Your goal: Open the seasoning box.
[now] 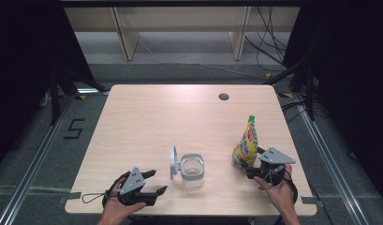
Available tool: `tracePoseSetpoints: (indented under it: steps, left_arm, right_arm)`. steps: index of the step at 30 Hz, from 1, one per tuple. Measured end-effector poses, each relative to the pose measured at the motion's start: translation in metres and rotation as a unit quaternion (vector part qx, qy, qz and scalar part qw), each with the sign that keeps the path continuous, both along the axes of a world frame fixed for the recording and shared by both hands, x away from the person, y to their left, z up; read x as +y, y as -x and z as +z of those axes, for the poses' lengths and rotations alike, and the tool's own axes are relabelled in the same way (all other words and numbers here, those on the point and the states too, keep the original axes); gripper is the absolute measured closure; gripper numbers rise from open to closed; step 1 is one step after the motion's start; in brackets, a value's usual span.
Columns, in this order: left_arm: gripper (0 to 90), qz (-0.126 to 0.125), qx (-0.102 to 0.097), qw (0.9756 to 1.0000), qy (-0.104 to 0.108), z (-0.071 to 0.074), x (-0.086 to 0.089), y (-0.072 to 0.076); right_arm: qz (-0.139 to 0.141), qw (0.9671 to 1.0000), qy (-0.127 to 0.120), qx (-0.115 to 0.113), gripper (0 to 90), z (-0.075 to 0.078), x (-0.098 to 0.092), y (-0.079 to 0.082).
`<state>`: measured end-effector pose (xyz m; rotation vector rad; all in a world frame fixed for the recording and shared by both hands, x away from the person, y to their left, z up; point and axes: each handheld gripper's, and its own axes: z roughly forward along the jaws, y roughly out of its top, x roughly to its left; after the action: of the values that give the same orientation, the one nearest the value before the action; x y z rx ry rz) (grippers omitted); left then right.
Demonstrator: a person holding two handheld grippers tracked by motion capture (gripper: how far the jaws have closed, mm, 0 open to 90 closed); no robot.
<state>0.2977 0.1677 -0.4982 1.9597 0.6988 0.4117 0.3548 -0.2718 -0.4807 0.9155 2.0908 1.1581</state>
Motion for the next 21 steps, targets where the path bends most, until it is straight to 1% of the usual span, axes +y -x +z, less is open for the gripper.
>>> tracePoseSetpoints:
  steps: [2,3,4,6,7,9,10,11,12,13,14,15,16,17,18,19,20,21]
  left_arm:
    - [30.8,0.0,0.003,1.0,-0.002,0.0,0.0,0.0]
    - [30.8,-0.001,0.001,1.0,0.0,-0.001,0.0,0.0]
    - [30.8,-0.003,-0.001,1.0,0.0,0.0,0.0,-0.001]
    - [30.8,-0.003,-0.001,1.0,-0.002,0.0,0.001,-0.001]
    - [30.8,-0.003,0.002,1.0,0.0,-0.001,0.0,-0.001]
    - [30.7,0.0,0.006,1.0,0.0,-0.002,0.0,-0.001]
    - [30.6,-0.003,0.003,1.0,-0.002,-0.001,0.0,-0.001]
    - [30.6,-0.001,0.003,1.0,-0.003,-0.001,0.0,-0.001]
    - [30.6,-0.005,0.001,1.0,-0.008,-0.001,0.001,-0.002]
    - [30.6,-0.01,-0.001,0.9999,-0.01,-0.001,0.001,-0.002]
    - [30.5,-0.009,0.003,0.9999,-0.006,0.0,0.001,-0.002]
    - [30.5,-0.001,0.012,0.9999,0.005,-0.001,-0.001,0.0]
    - [30.5,-0.004,0.009,1.0,0.002,0.0,-0.001,0.0]
    - [30.4,-0.004,0.01,0.9999,-0.001,0.0,0.0,0.0]
    - [30.4,-0.007,0.007,0.9999,-0.004,0.0,0.0,0.0]
    - [30.4,-0.007,0.009,0.9999,0.001,0.0,-0.001,0.0]
    - [30.4,-0.007,0.007,0.9999,-0.001,0.0,-0.001,0.0]
    - [30.4,-0.005,0.009,0.9999,-0.001,0.0,-0.001,0.0]
  right_arm:
    - [0.014,0.9998,0.002,0.01,27.1,0.001,-0.005,0.0]
    - [0.02,0.9998,0.007,0.005,27.5,0.001,-0.006,0.0]
    - [0.026,0.9996,0.004,0.006,27.8,0.002,-0.008,-0.001]
    - [0.029,0.9995,0.0,0.01,28.4,0.002,-0.011,-0.001]
    - [0.038,0.9993,0.006,0.003,28.5,0.002,-0.013,-0.002]
    - [0.043,0.999,0.01,0.002,28.5,0.002,-0.015,-0.003]
    - [0.045,0.999,0.001,0.003,28.6,0.001,-0.014,-0.003]
    - [0.032,0.9994,-0.007,0.016,28.8,0.001,-0.013,-0.001]
    - [0.018,0.9992,-0.019,0.032,28.7,0.002,-0.013,0.0]
    - [0.014,0.9993,-0.021,0.027,28.0,0.001,-0.012,-0.001]
    - [-0.005,0.9989,-0.029,0.037,26.1,0.0,-0.01,0.003]
    - [-0.03,0.998,-0.037,0.043,22.2,-0.001,-0.007,0.008]
    - [-0.048,0.9962,-0.047,0.055,19.1,-0.002,-0.005,0.01]
    - [-0.075,0.9941,-0.048,0.061,17.8,-0.001,-0.003,0.014]
    - [-0.098,0.9899,-0.073,0.073,16.9,-0.002,0.001,0.02]
    - [-0.097,0.9914,-0.068,0.055,16.8,-0.002,0.001,0.019]
    - [-0.103,0.9908,-0.069,0.053,16.5,-0.002,0.003,0.021]
    - [-0.115,0.9895,-0.076,0.045,16.0,-0.001,0.006,0.023]
